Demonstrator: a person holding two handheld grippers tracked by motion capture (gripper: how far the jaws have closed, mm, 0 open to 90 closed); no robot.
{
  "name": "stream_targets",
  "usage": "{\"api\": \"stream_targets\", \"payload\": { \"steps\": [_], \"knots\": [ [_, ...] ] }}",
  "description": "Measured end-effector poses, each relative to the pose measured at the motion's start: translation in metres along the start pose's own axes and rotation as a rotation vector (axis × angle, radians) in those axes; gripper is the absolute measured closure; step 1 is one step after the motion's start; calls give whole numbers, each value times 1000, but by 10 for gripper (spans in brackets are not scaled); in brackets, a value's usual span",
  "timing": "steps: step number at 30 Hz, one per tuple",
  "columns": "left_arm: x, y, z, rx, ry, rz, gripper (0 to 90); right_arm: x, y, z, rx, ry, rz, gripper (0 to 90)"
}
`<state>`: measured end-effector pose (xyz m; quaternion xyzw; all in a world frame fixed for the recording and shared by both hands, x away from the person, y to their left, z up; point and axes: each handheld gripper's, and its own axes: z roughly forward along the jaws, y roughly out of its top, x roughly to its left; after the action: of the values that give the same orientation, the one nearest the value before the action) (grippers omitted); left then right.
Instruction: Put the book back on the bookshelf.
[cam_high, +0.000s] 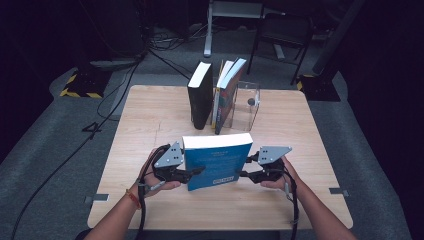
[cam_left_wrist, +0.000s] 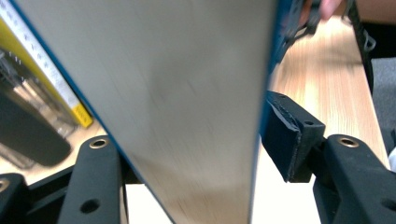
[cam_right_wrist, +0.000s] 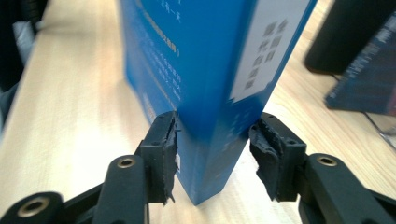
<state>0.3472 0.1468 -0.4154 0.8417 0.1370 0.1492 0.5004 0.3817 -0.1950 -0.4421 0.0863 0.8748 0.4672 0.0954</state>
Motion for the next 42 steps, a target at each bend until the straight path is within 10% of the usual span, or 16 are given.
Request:
{"api": "stream_targets", "payload": {
  "steps": [9,22,42],
  "knots": [
    [-5,-11,-4,28,-8,-7,327,20,37,-11,-151,69,-44,507],
    [13,-30,8,68,31,-129,250,31,51,-21,-115,-3,-18,610],
    [8,-32,23,131,34,-106,261,28,92,-44,-107,-23,43,556]
  ]
}}
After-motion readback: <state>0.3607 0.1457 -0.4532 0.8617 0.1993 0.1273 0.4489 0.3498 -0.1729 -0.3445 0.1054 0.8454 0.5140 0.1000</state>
